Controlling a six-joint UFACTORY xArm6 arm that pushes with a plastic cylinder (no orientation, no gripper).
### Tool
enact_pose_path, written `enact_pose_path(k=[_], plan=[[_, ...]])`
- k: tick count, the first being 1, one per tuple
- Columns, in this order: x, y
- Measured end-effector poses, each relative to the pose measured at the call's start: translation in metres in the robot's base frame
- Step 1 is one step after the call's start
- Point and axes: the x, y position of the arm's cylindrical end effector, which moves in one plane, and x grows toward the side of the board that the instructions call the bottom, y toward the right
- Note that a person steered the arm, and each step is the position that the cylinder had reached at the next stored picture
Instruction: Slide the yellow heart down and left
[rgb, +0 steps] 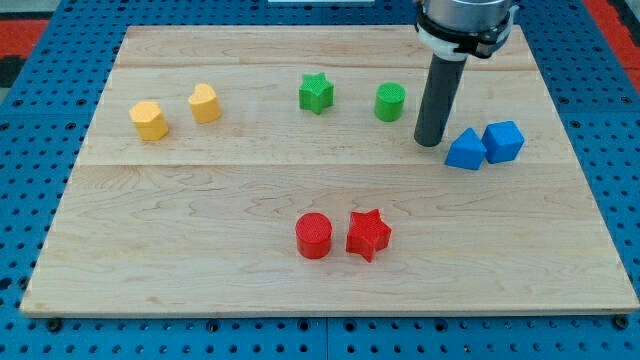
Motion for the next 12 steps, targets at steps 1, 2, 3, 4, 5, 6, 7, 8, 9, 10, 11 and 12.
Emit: enact_pose_path(k=[1, 2, 3, 4, 5, 6, 7, 8, 9, 10, 11, 12], plan=[[-0.04, -0.016], [-0.038, -0.099], [-0.012, -0.1], [-0.007, -0.12], [-0.013, -0.18], [-0.059, -0.204], [-0.077, -0.233], [-0.034, -0.298], [-0.021, -0.31], [-0.065, -0.328], [-0.024, -0.353], [0.024, -0.353]])
